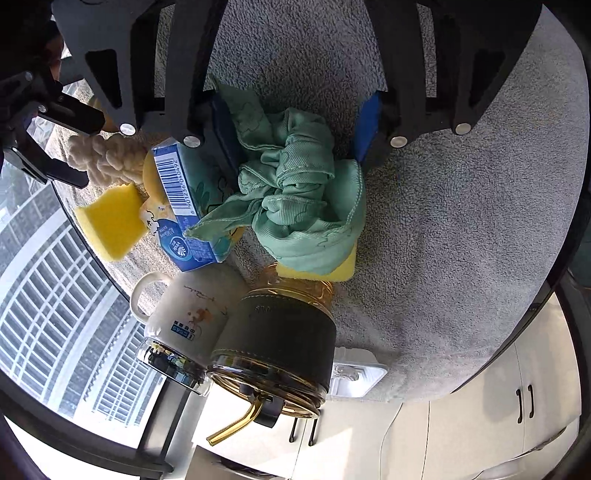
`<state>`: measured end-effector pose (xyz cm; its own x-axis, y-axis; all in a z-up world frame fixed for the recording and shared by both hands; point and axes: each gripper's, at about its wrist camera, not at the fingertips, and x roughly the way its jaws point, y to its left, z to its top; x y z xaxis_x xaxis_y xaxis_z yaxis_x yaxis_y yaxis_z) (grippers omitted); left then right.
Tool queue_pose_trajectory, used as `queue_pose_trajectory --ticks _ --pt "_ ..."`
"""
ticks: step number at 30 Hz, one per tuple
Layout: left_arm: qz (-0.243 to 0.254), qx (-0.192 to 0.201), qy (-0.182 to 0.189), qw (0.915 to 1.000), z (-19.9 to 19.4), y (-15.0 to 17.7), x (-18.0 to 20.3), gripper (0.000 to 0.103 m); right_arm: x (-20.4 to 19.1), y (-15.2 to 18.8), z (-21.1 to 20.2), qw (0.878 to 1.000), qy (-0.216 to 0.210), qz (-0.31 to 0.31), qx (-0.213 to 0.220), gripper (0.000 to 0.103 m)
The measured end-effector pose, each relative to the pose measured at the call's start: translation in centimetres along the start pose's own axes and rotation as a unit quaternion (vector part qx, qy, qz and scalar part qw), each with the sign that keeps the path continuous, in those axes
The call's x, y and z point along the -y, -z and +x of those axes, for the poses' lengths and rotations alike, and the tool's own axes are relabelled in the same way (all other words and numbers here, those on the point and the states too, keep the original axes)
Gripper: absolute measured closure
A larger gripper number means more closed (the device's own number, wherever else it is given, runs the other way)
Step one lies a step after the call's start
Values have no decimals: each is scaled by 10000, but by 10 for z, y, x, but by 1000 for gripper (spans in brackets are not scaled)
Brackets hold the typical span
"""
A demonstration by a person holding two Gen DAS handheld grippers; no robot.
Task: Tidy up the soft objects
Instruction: 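Grasp the mint-green cloth with the left tool while the right tool grasps the white rope knot, then lift and carry the green cloth and rope knot over the white tray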
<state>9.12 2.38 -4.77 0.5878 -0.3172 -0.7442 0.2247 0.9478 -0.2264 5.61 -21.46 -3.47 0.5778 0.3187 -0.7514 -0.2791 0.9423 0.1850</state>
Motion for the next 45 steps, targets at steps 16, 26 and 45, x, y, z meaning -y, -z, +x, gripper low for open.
queue_pose_trajectory --ticks 16,26,45 --pt "-9 132 183 9997 -2 1 1 66 -9 -5 25 9993 -143 35 -351 34" --pt "14 250 259 9994 -9 3 4 73 -11 -10 2 9996 -152 -173 156 78" --pt "-18 627 191 9978 -47 5 -3 74 -7 -14 -28 9985 -164 -248 467 78"
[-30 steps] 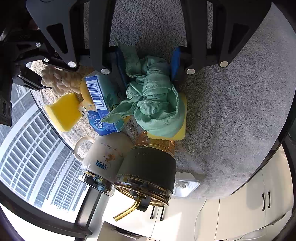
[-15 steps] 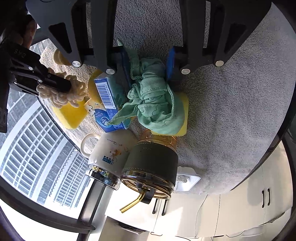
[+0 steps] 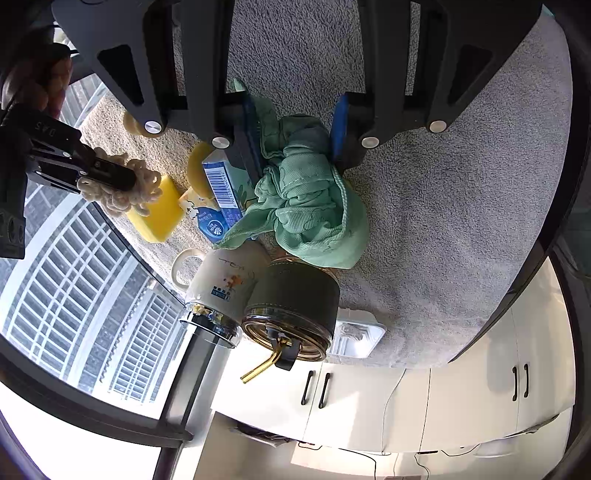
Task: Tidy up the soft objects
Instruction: 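Lift and carry the green cloth and rope knot over the white tray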
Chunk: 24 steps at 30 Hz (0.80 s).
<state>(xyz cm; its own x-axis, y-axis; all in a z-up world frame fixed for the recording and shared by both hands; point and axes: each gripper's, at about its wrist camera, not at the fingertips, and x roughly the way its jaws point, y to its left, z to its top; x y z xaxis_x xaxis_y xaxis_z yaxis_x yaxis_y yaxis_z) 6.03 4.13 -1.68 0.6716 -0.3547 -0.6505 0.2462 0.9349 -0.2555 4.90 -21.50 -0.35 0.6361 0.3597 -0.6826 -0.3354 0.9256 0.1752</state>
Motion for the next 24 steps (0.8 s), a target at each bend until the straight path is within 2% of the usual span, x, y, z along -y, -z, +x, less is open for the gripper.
queue_pose_trajectory --ticks 16,24 --pt "-52 219 -402 9989 -26 -27 -34 74 36 -17 -19 9997 220 111 19 78" --pt "233 344 -557 9976 -26 -58 -44 74 52 -49 -25 9982 522 -206 201 78"
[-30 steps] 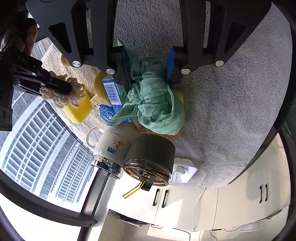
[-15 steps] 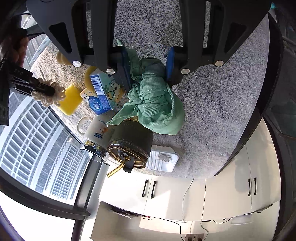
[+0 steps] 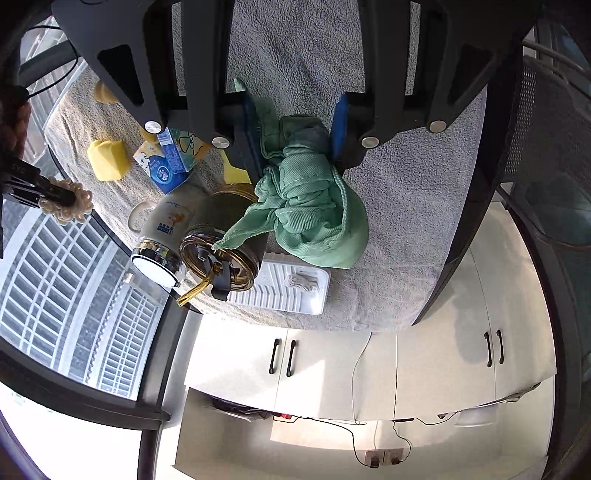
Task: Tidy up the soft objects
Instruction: 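Lift and carry the green cloth and rope knot over the white tray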
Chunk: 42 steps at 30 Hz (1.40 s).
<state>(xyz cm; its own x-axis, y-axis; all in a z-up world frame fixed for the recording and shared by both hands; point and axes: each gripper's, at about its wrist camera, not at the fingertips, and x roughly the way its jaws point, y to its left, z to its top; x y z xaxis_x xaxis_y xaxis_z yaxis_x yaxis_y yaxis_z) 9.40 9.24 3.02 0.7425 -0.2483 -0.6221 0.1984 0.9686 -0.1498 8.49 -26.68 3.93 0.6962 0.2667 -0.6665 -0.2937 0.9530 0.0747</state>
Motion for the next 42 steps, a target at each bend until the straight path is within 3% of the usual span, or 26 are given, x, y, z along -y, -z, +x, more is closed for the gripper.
queue_pose_trajectory --ticks 14,27,34,42 --pt "579 149 -154 9981 40 -80 -17 74 45 -101 29 9978 246 -565 229 78" --pt "1345 -130 -33 9908 127 -182 -10 74 83 -206 101 9946 179 -1007 -172 78" --pt "1665 -487 208 9846 184 -194 13 74 78 -239 162 9893 -44 -1354 -543 78" --pt "1839 -905 510 9774 233 -192 26 74 50 -241 224 9805 -426 -1707 -881 77"
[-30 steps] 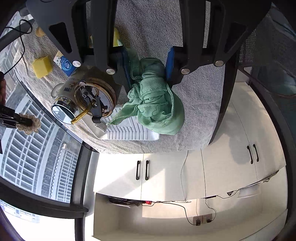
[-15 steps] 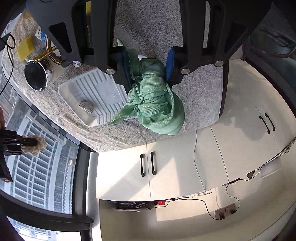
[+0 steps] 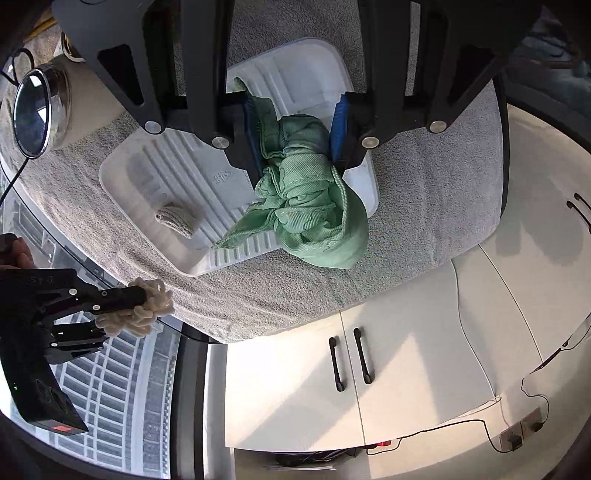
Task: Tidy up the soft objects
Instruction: 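Lift and carry the green cloth and rope knot over the white tray, then open the left tool to release the cloth while the right tool releases the rope knot into the tray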
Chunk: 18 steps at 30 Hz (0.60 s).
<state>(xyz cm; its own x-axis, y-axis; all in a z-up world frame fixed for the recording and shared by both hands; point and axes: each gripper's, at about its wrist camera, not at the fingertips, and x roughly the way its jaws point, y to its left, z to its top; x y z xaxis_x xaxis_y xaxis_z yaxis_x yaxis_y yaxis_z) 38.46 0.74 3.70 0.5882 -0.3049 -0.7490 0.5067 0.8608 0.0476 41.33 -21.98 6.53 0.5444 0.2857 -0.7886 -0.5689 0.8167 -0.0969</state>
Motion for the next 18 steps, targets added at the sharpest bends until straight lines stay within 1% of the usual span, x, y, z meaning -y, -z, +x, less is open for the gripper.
queue_pose_trajectory --ticks 2,6,13,18 --pt "-22 -138 102 9999 14 0 -2 74 -3 -3 14 9999 -143 -69 -66 77" --pt "54 -328 175 9993 40 2 -1 74 -11 -6 42 9990 -324 -190 -251 77" --pt "192 -438 273 9985 65 -1 9 74 -24 -4 77 9971 -521 -331 -457 77" --pt "132 -556 281 9980 80 -1 7 74 -32 -1 94 9952 -671 -417 -577 77"
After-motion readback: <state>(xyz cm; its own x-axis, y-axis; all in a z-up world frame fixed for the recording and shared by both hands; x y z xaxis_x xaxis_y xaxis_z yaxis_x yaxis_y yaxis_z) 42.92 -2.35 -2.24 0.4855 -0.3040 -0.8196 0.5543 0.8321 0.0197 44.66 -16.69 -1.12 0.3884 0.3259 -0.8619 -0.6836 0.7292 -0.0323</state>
